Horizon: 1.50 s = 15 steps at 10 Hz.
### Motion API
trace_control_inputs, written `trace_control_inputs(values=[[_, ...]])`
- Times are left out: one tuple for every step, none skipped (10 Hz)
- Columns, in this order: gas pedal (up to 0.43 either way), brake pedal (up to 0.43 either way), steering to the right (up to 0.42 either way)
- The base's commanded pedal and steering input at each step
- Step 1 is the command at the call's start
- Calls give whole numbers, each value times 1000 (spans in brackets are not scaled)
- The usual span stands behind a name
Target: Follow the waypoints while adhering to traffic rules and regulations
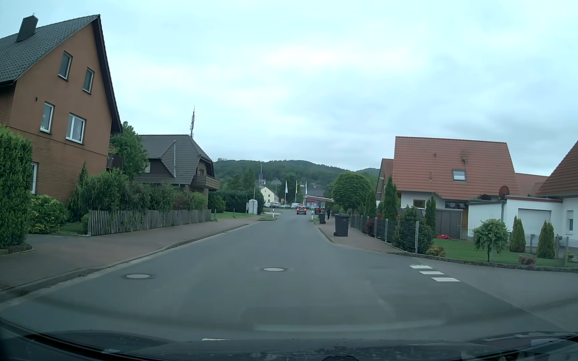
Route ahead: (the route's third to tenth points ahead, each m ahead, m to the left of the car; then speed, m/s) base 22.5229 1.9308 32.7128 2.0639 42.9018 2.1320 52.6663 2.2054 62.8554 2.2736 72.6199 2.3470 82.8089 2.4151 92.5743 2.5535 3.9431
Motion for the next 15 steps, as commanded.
trace_control_inputs(values=[[319, 0, 5], [339, 0, 5], [350, 0, 4], [350, 0, 4], [350, 0, 3], [350, 0, 3], [350, 0, 3], [350, 0, 2], [350, 0, 1], [350, 0, 1], [350, 0, 1], [350, 0, 2], [350, 0, -4], [350, 0, -15], [350, 0, -29]])
